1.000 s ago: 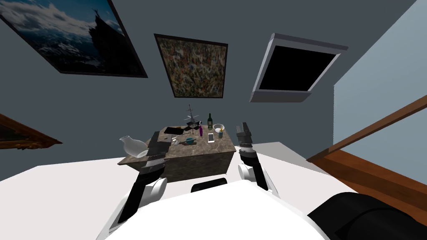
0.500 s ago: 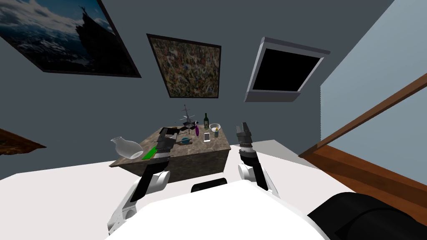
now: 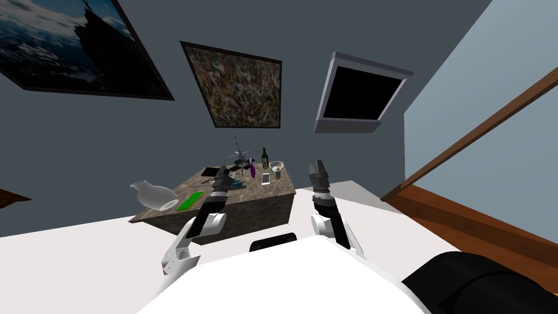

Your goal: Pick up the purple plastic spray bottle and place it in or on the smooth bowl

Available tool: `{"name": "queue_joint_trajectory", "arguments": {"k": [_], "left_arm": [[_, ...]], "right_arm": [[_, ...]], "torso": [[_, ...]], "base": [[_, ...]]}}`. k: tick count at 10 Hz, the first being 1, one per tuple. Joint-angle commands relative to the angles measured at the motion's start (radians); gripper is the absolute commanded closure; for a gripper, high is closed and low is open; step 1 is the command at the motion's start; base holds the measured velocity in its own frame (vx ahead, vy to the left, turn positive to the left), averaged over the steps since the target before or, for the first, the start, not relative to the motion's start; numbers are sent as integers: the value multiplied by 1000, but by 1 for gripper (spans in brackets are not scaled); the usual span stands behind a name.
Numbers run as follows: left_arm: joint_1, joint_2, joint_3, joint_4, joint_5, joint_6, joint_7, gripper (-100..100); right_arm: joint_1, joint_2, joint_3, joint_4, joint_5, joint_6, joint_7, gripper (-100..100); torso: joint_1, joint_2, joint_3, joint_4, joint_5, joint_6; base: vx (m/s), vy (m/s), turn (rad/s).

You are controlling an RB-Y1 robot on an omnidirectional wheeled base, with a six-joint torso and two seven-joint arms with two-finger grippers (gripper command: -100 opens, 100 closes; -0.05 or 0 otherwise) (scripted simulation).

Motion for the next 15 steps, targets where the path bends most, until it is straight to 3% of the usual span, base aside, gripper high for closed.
{"name": "queue_joint_trajectory", "arguments": {"k": [1,4,6,7,8,9,11,14,15], "left_arm": [[-50,8,-2,50,10,50,39,-100],[-109,17,4,103,21,94,65,-100],[-182,36,18,180,50,156,117,-100],[-197,36,18,192,50,168,117,-100],[-234,45,28,229,67,205,144,-100],[-241,45,28,240,67,205,144,-100],[-313,63,52,312,107,269,198,-100],[-372,72,66,389,130,316,225,-100],[-414,80,82,421,154,352,251,-100]], "right_arm": [[0,0,0,0,0,0,0,0],[0,0,0,0,0,0,0,0],[0,0,0,0,0,0,0,0],[0,0,0,0,0,0,0,0],[0,0,0,0,0,0,0,0],[0,0,0,0,0,0,0,0],[0,0,0,0,0,0,0,0],[0,0,0,0,0,0,0,0],[0,0,0,0,0,0,0,0]], "torso": [[0,0,0,0,0,0],[1,-1,-1,0,0,0],[2,-1,0,0,0,0],[0,-1,0,0,0,0],[1,-1,0,0,0,-1],[2,-1,-1,0,0,0],[2,-2,-1,0,0,0],[2,-2,-1,0,0,-1],[3,-2,-1,0,1,-1]], "base": [[-54,-115,-77],[-24,-70,-23],[-29,-76,-57],[-21,-71,-19],[-20,-63,-34],[-9,-46,-21],[-6,-68,-39],[-8,-57,-16],[-6,-47,-17]]}}
